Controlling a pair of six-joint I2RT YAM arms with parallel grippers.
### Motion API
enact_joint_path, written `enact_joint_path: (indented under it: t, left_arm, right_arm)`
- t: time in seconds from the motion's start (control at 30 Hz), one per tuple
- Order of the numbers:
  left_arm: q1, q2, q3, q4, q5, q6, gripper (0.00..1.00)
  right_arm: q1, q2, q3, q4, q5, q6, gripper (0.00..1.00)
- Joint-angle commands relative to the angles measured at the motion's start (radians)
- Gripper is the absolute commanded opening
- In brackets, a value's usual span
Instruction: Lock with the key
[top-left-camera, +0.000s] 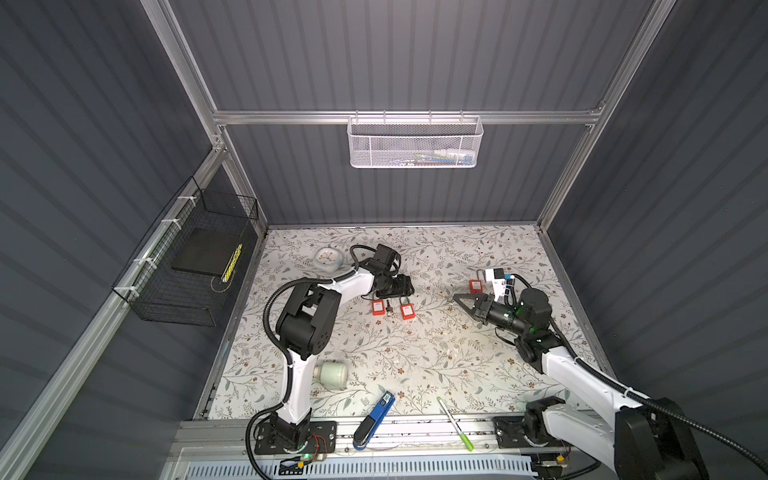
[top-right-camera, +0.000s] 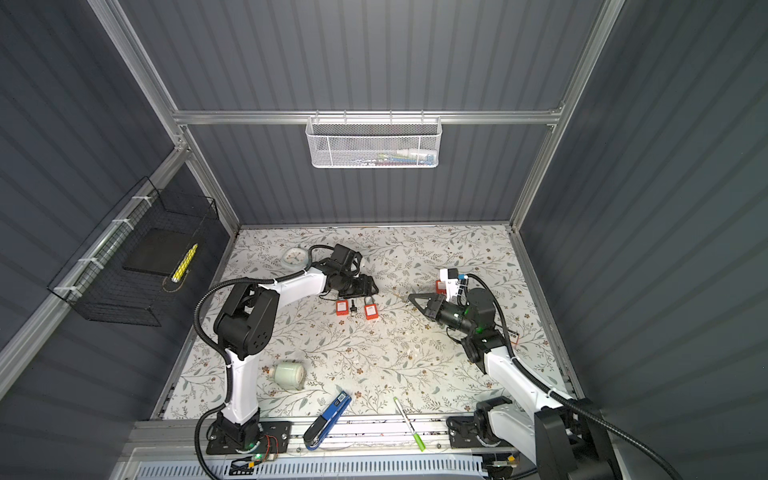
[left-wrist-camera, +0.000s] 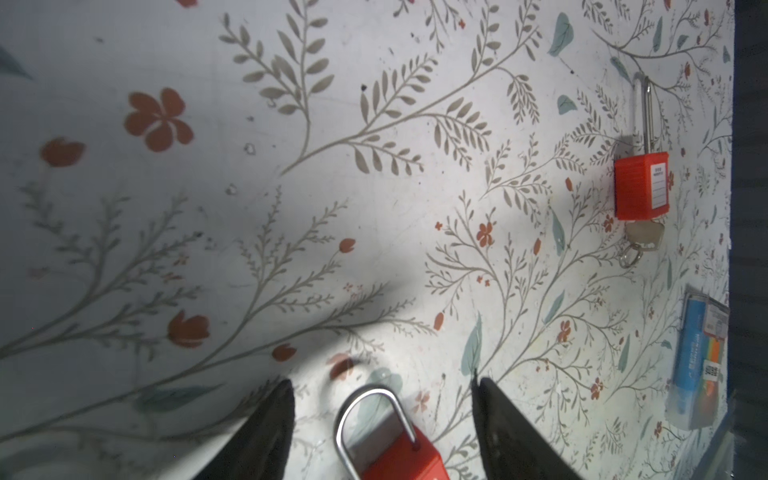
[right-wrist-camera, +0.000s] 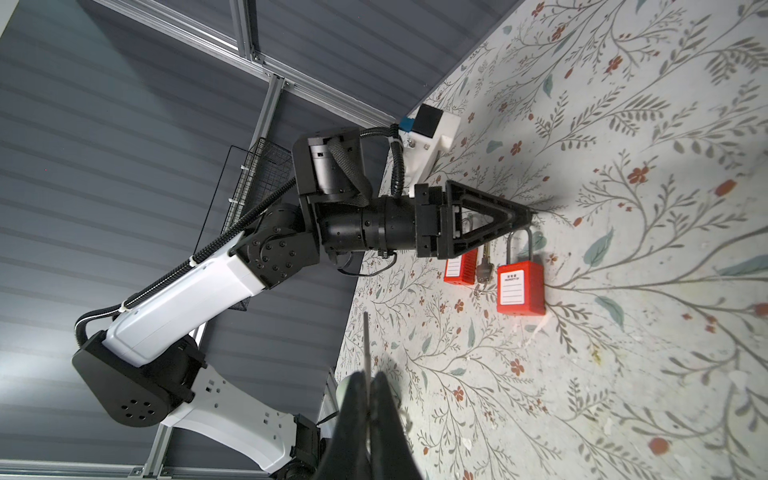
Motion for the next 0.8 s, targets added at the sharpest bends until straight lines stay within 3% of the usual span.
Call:
enact_joint_path:
  t: [0.0, 0.37, 0.77]
  left_arm:
    - [-0.024, -0.078, -0.013, -0.061, -0.076, 0.048, 0.7]
    - [-0.133, -0.124, -0.028, -0.201, -0.221, 0.091, 0.72]
    - [-0.228, -0.206, -0.144, -0.162, -0.176, -0.009, 0.73]
  right_arm:
    - [-0.01, 0.001, -0.003, 0.007, 0.0, -0.018, 0.0]
    - [-0.027, 0.007, -0.005, 0.009, -0.008, -0.024, 0.0]
    - [-0.042, -0.006, -0.022, 0.009, -0.018, -0.023, 0.0]
